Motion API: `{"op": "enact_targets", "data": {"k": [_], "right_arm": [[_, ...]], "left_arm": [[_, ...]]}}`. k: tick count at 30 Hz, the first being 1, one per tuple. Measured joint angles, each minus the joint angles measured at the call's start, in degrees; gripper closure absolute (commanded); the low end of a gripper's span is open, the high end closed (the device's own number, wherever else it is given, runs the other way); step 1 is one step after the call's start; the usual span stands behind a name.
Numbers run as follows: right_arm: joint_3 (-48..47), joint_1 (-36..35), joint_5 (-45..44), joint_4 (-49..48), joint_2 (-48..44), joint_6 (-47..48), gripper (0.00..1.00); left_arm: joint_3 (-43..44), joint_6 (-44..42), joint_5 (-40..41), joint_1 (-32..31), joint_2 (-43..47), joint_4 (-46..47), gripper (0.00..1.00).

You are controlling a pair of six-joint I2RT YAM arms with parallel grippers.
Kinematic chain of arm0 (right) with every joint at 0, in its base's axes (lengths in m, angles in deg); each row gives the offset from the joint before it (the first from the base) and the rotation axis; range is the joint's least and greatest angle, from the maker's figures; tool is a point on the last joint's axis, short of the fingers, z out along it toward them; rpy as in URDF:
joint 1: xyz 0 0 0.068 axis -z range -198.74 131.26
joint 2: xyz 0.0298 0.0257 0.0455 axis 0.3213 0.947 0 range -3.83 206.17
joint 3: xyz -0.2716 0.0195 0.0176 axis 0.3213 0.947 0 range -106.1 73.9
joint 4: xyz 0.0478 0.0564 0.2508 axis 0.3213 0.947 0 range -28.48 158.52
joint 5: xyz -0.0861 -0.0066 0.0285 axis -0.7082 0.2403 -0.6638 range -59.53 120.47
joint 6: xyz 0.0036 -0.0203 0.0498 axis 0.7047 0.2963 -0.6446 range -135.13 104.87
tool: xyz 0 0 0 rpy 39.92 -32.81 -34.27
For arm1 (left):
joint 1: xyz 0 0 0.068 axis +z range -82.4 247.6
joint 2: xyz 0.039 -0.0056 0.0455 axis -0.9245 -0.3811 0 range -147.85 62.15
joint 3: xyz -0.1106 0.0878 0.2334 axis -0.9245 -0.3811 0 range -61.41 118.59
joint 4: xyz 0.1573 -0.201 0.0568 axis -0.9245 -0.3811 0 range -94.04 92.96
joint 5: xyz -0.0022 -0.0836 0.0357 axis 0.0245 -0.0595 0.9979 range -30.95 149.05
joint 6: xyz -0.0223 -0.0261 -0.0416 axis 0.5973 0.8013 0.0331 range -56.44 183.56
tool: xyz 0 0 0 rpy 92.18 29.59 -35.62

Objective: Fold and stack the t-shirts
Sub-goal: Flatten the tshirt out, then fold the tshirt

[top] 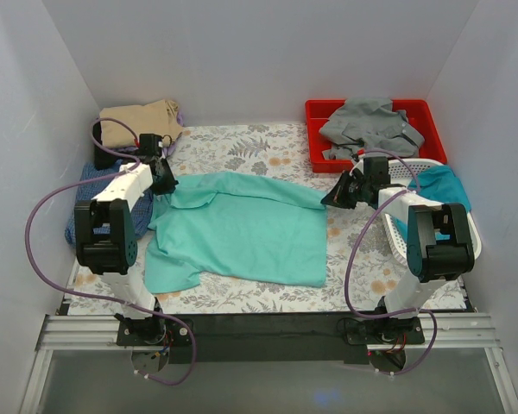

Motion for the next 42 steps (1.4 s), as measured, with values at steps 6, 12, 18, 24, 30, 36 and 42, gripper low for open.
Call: {"op": "enact_targets", "data": {"k": [6,12,18,24,30,36,42], "right_arm": [[0.0,0.0,-5.6,3.7,0.0,1.7,0.99],[-4.2,0.3,-11.2,7.0,0.0,5.4,0.99],[-12.9,0.6,-11.6,7.7,2.6,7.2,0.99],[-13.0,0.7,-11.1,11.1,5.0,8.1,0.99],[-11.5,0.7,-9.6,13.7,4.7,9.8,0.99],[-8.1,0.6,-6.8,16.6,1.7,10.6,0.99],[-7.8,0.6,-6.0,17.7,-0.6,11.8,0.99]], "left_arm": [[0.3,-0.6,0.8,0.0,-0.6,-0.3,1.0],[2.4,-1.6,1.4,0.3,-1.4,-0.5,1.0],[6.4,-2.9,1.4,0.3,-2.9,-0.2,1.0],[7.6,-3.9,1.4,0.3,-5.5,-0.5,1.0],[8.5,-4.8,1.7,0.3,-7.8,-3.9,1.0],[9.6,-5.2,3.0,0.3,-7.8,-6.1,1.0],[11.1,-5.3,3.1,0.3,-7.8,-7.1,1.0]]}}
